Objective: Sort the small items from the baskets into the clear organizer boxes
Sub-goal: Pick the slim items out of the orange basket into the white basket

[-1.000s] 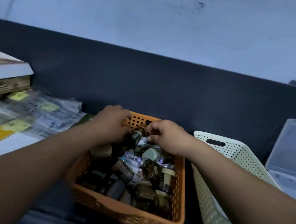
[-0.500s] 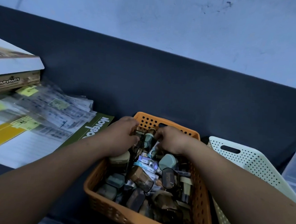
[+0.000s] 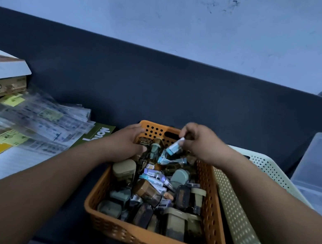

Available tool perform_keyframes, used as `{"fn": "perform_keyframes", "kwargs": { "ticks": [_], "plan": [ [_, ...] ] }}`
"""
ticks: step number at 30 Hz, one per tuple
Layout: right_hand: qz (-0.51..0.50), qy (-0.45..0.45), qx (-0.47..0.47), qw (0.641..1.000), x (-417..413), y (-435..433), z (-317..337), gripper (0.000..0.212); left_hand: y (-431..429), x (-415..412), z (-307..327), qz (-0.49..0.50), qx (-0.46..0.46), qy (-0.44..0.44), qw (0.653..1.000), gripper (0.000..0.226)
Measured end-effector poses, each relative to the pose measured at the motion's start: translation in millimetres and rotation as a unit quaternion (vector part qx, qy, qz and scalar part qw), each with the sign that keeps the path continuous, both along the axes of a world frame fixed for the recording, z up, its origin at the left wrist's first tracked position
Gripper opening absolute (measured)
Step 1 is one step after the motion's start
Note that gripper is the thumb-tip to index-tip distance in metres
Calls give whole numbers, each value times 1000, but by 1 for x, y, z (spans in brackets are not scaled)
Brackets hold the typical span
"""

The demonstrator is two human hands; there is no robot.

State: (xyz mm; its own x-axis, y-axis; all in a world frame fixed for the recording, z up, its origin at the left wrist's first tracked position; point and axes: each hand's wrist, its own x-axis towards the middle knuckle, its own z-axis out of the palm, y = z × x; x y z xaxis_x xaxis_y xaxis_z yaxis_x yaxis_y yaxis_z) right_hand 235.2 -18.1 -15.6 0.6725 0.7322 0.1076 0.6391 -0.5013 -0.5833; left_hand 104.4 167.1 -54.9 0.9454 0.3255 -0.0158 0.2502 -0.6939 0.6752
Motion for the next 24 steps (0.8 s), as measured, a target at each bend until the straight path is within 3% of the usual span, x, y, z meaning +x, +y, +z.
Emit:
{"fn": "perform_keyframes", "kwargs": {
  "ticks": [4,10,13,15,19,24],
  "plan": [
    [-65,-72,57,994,11,-41,17,8,-1,1,-2,-15,-8,1,1000,70],
    [-189,-128,-11,974,24,-91,9,8,-2,1,-5,-26,-2,-6,1000,74],
    [-173,-175,-16,969,13,-81,3,17,-1,2,-8,-28,-10,-10,1000,74],
    [-110,-159,-17,981,1,-61,2,15,0,4,-9,-28,-20,-12,999,74],
    [7,-106,-169,980,-5,-17,-10,18,0,5,-11,-28,-25,-14,999,73],
    [20,-124,-335,934,6,13,-21,22,0,5,-13,-28,-31,-17,999,71]
  ]
}}
